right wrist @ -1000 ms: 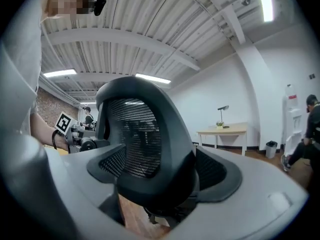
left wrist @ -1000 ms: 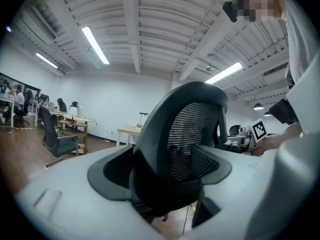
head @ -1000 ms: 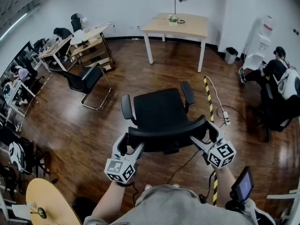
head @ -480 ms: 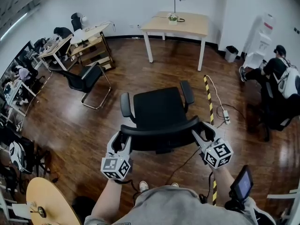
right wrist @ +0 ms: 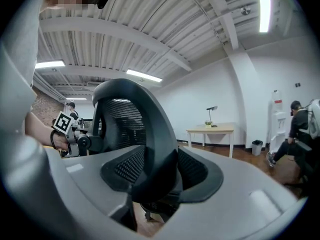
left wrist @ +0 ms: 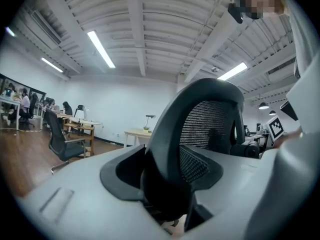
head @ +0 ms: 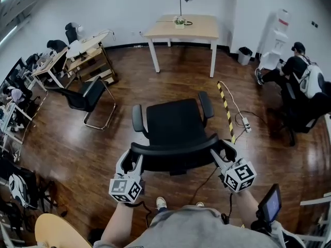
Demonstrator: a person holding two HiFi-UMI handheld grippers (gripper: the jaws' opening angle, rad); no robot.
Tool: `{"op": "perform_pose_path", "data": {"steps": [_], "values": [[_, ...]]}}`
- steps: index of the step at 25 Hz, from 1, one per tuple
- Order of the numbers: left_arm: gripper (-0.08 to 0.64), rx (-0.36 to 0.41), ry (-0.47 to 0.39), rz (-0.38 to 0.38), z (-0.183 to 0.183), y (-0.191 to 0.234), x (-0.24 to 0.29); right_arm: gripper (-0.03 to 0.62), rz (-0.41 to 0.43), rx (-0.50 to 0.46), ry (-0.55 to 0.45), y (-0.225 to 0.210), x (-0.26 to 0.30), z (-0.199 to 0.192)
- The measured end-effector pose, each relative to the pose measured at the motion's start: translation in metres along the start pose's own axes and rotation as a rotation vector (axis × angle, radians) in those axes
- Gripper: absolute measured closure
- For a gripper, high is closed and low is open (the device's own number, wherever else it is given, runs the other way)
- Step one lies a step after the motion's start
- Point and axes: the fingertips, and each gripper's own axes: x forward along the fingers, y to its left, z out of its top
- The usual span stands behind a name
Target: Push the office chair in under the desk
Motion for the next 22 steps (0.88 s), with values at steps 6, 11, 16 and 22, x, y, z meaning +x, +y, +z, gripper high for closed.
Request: {"op": "perform_pose_path", "data": {"steps": [6,11,16,22], "values": [[0.357,0.003,0.007,-0.076,0.001,0.047,-0.009,0.393,-0.08,0.011,-0.013,0.052,0.007,-0.007],[0.359,0.001,0.003,-0.107,0.007,0.08,-0.001,0.387,-0.123,0.017,-0.026,0.082,0.02,-0.007],[0.359,-0.004,0.004,-0.13,0.013,0.102,0.005,0.382,-0.154,0.017,-0.031,0.105,0.027,-0.006],[0.359,-0.001,0.004,-0.171,0.014,0.11,0.005,0.382,-0.201,0.015,-0.031,0.116,0.028,-0.007]]}}
